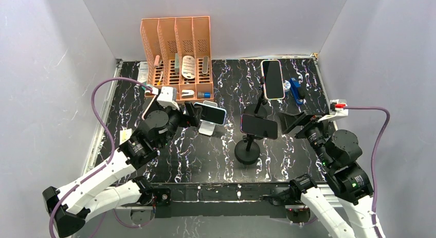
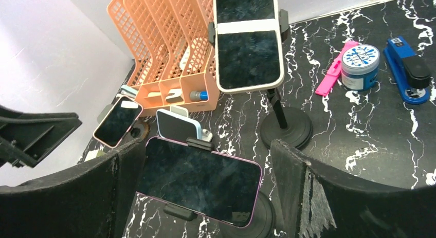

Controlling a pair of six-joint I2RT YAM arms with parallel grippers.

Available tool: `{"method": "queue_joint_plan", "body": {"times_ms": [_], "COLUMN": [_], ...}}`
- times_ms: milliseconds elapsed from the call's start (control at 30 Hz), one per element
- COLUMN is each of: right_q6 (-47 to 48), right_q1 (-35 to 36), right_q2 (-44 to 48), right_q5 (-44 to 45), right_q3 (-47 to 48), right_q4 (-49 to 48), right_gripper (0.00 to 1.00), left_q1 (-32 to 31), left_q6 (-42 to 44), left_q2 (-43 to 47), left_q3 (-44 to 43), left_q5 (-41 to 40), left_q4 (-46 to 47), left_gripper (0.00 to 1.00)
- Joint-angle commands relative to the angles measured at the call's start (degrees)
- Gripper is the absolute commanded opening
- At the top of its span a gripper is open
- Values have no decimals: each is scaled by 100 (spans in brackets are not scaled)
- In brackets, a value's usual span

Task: Remove the phone from the phone stand
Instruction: Move the phone stand with the phone to the center of the board.

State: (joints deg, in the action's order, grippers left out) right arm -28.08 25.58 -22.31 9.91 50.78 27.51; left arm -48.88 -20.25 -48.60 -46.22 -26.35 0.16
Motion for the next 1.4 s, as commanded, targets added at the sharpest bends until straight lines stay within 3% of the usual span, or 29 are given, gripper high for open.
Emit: {"method": "queue_joint_plan", "body": {"times_ms": [0, 400, 600, 700, 967, 1133, 1367], "right_q6": [222, 243, 253, 284, 78, -77, -152], "right_q1": [17, 15, 13, 12, 16, 12, 12], "right_q2": [95, 131, 85, 59, 308, 290, 419], "right_q5": [-426, -675, -1287, -1428, -1595, -1681, -1597], "right_q3": [46, 157, 179, 208, -148, -209, -221], "right_q4": [17, 10, -27, 87, -89, -103, 55], "right_gripper": [99, 99, 99, 99, 99, 98, 98], "left_q1": [-34, -47, -86, -86, -84, -94, -422], "left_q6": [14, 128, 288, -179, -1747, -2648, -3134], "left_q2": [25, 324, 229, 271, -39, -761, -1549], "left_q3": [-3, 422, 593, 694, 467, 279, -190], "left_q5": [120, 761, 1199, 1370, 2959, 3330, 3343], "left_q4": [137, 834, 1035, 1139, 1519, 1891, 1875], "left_gripper": [80, 81, 79, 79, 79, 79, 76]}}
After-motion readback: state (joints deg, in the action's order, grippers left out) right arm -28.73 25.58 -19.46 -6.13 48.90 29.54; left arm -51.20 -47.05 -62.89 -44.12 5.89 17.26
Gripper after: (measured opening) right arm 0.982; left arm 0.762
